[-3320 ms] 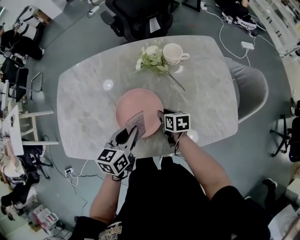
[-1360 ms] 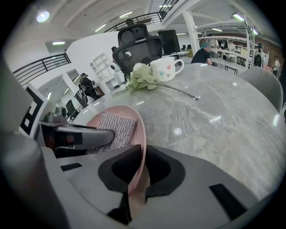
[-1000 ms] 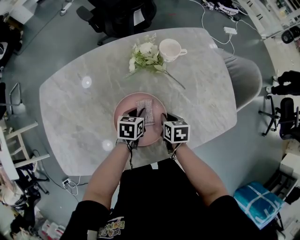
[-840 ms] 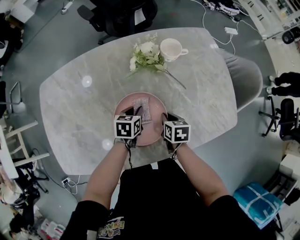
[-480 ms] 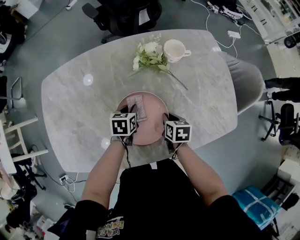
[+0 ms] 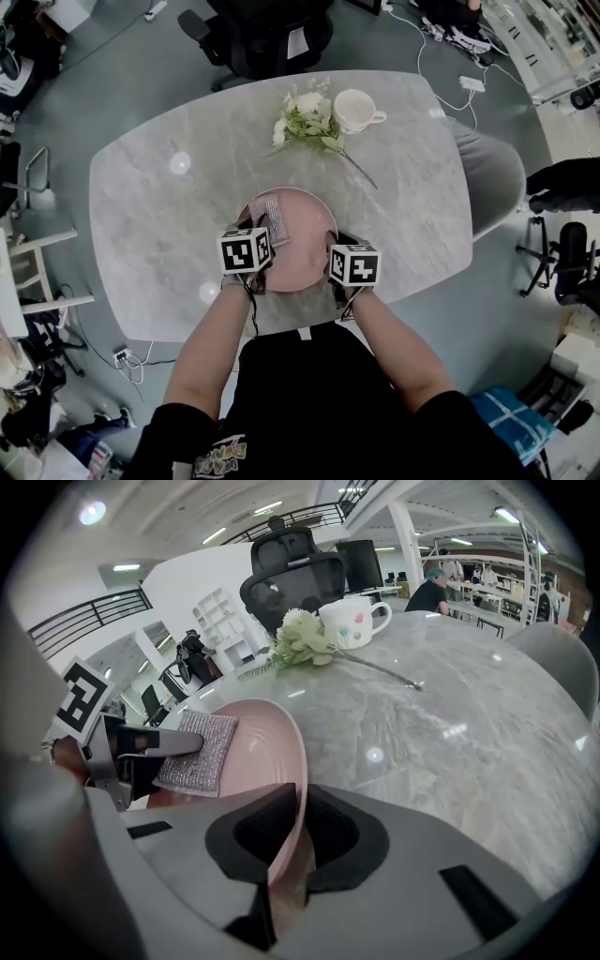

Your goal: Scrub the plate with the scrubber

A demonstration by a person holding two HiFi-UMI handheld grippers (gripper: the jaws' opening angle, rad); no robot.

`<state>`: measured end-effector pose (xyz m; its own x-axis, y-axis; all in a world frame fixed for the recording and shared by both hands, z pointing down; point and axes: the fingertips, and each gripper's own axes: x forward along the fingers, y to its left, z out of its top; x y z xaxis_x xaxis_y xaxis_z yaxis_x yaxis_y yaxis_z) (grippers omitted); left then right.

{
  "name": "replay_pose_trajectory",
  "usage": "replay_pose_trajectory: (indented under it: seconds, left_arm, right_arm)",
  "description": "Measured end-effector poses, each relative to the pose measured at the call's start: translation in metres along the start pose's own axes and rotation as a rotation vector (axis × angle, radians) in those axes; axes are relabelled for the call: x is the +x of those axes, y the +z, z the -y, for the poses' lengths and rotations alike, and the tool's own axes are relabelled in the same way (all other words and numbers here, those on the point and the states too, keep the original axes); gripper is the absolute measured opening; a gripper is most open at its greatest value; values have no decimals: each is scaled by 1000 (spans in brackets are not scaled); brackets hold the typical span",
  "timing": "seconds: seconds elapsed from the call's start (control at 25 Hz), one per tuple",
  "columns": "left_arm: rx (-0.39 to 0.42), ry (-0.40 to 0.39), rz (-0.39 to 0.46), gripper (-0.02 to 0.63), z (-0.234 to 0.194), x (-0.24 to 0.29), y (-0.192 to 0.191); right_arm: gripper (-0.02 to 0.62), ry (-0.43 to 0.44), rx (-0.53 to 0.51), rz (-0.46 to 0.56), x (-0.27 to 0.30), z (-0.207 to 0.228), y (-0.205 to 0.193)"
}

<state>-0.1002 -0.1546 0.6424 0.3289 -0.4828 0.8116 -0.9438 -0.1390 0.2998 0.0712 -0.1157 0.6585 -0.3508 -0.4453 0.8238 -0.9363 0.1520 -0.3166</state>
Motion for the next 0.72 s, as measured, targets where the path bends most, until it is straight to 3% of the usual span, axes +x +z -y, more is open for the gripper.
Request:
replay_pose_trajectory:
  seconds: [0.2,0.72]
  left_arm:
    - [45,56,-12,78,-12,-11,-1]
    - [108,114,-37,77,-34,-37,-14]
  right_arm:
    - [49,10,3,0,1,-1,-2]
    - [51,-16,-2,14,-9,-1,7]
